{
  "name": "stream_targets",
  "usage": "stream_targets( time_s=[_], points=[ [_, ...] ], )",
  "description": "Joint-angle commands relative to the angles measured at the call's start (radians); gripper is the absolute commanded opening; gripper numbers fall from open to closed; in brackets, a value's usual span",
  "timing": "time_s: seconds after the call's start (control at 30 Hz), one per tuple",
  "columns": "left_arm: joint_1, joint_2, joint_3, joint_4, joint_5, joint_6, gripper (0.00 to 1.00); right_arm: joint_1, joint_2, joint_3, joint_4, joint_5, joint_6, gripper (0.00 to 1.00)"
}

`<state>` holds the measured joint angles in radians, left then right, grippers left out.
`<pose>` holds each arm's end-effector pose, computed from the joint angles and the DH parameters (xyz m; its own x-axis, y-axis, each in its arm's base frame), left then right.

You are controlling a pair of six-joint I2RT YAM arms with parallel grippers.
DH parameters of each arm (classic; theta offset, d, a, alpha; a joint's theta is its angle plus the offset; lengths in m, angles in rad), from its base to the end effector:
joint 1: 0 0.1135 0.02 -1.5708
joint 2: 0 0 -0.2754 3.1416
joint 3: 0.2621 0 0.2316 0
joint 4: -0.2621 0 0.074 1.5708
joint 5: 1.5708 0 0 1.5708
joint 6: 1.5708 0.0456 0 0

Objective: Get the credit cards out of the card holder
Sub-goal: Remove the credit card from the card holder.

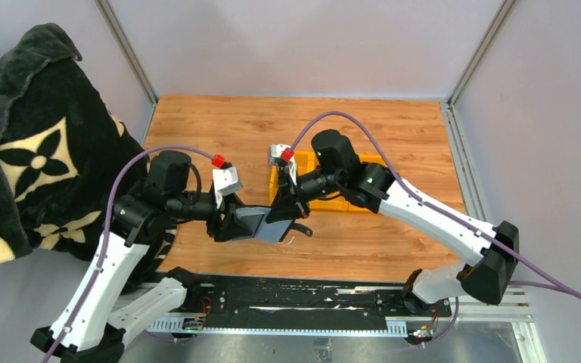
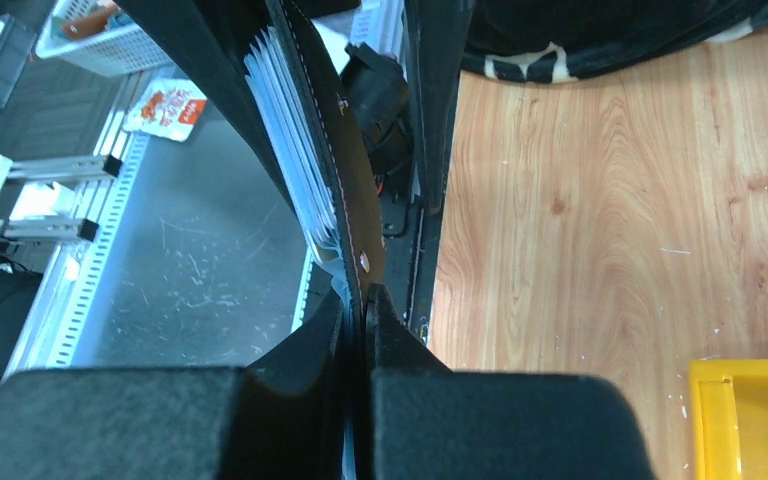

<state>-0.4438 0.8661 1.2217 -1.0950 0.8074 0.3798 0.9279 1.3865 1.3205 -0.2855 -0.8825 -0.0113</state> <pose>0.0837 -0.0763 0.3863 -0.2764 0.4152 -0.8667 0.9491 0.2598 -0.1782 0.1477 0.2559 0.3939 -0.1958 -0.2733 -0.9418 -0.9454 -0.2026 0.2553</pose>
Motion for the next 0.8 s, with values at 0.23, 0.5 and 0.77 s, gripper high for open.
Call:
stream_targets(
  time_s=[0.23,0.5,0.77],
  points=[
    [-0.008,-0.146,-0.178,0.503,0.107,-0.484,0.42,0.012,-0.133,-0.021,0.105,0.042,0.186,0.00],
    [-0.007,-0.151,-0.176,0.576,0.264,-0.648,0.32,0.001,-0.190,-0.057,0.141,0.021,0.177,0.00],
    [-0.007,-0.154,-0.169,0.625,0.273,-0.709,0.19,-0.009,-0.194,-0.063,0.162,0.001,0.186,0.12]
  ],
)
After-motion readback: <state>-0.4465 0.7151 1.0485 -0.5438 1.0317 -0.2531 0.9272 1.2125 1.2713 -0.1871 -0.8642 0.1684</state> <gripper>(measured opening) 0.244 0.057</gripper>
